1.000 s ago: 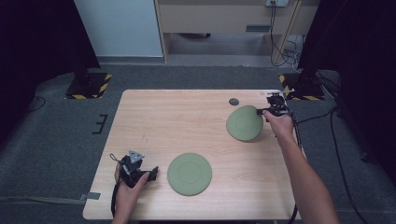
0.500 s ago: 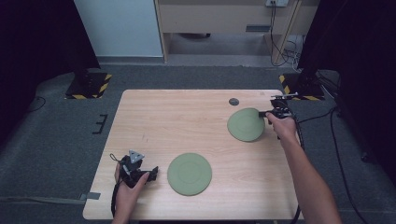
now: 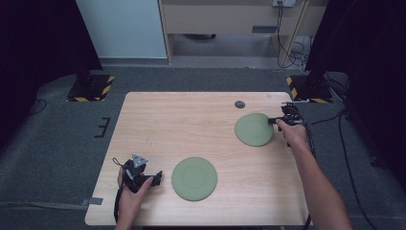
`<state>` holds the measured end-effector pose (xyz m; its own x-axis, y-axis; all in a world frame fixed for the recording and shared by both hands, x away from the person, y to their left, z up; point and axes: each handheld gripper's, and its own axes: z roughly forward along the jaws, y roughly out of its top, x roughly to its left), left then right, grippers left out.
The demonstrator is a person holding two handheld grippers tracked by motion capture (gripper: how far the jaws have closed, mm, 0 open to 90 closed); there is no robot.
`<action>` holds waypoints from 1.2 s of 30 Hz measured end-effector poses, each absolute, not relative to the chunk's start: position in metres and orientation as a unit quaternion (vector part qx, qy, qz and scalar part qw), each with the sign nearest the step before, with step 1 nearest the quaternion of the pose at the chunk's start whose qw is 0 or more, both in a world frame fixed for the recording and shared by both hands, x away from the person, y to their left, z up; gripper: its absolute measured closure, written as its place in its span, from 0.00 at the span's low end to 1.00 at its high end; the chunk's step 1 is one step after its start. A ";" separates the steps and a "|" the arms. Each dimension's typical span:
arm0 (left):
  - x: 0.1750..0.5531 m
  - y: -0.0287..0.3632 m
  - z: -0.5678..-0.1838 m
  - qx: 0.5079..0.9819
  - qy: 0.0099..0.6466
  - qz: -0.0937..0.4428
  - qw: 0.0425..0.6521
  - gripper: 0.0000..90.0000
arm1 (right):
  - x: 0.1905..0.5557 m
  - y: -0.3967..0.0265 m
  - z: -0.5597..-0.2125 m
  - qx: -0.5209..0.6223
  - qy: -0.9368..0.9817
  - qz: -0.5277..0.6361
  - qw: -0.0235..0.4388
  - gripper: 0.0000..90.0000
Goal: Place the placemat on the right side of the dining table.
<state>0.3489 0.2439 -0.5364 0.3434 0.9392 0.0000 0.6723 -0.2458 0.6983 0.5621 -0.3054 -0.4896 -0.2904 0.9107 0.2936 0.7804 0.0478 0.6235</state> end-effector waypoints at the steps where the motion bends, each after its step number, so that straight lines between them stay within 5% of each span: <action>1: 0.349 0.244 -0.536 0.759 0.531 0.216 0.309 0.00 | 0.562 -0.306 -0.490 0.590 0.717 0.360 0.090 0.94; 36: 0.348 0.244 -0.536 0.760 0.530 0.216 0.308 0.00 | 0.548 -0.331 -0.499 0.612 0.695 0.369 0.083 0.94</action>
<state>0.3481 0.2437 -0.5361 0.3440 0.9390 0.0018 0.6720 -0.2475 0.6980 0.5476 -0.3306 -0.4990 -0.2381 0.9114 0.3356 0.7882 -0.0205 0.6150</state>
